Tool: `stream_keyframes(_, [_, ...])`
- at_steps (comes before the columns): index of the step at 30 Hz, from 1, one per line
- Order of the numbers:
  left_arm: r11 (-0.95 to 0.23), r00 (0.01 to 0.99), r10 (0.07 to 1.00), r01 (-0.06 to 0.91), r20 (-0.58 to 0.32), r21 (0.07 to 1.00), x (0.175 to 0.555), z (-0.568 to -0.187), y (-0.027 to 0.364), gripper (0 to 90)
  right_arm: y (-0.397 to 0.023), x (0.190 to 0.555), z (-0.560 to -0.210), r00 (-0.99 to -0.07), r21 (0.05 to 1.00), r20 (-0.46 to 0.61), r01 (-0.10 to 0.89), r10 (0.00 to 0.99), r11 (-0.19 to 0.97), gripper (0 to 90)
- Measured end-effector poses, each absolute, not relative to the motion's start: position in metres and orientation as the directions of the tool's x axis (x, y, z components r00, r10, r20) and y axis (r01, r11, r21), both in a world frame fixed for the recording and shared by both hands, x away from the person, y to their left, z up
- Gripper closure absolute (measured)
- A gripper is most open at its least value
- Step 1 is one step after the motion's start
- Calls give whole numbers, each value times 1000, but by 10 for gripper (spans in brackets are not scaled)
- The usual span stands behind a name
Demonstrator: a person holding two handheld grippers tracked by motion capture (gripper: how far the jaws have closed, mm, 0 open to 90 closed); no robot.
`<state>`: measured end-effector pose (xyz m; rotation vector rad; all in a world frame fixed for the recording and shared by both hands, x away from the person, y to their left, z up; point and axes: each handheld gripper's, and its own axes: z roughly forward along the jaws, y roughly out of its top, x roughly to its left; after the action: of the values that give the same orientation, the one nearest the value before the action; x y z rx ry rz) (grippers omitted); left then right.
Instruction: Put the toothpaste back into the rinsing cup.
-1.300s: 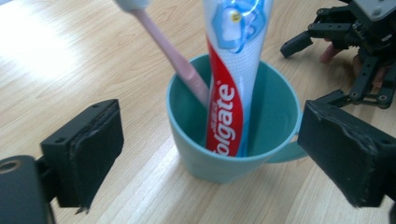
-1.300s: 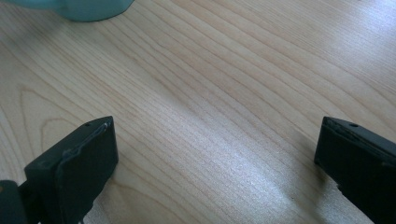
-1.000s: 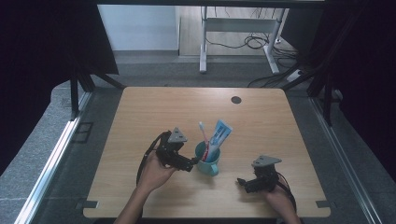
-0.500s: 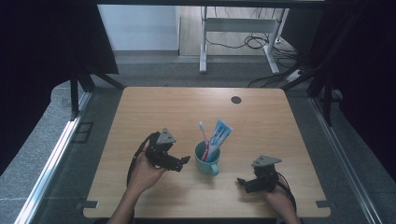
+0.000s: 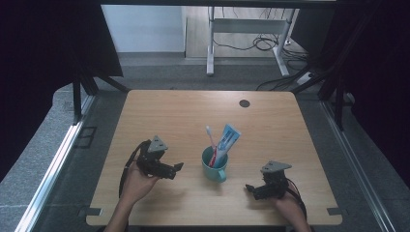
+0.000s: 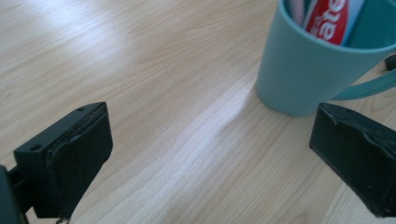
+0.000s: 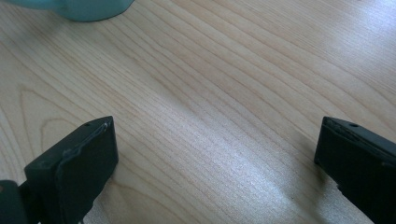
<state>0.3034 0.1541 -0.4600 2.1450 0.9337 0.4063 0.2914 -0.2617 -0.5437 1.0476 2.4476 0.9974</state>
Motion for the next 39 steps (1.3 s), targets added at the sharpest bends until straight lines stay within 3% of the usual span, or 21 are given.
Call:
stream_keyframes(17, [-405,635,772,543,-43,735,294,-496,176,0,-262,291,-544,-690,699,0,517,724,493,0])
stream_keyframes(39, [-469,642,767,571,-10,674,286,-541,159,0,-262,291,-544,-690,699,0,517,724,493,0])
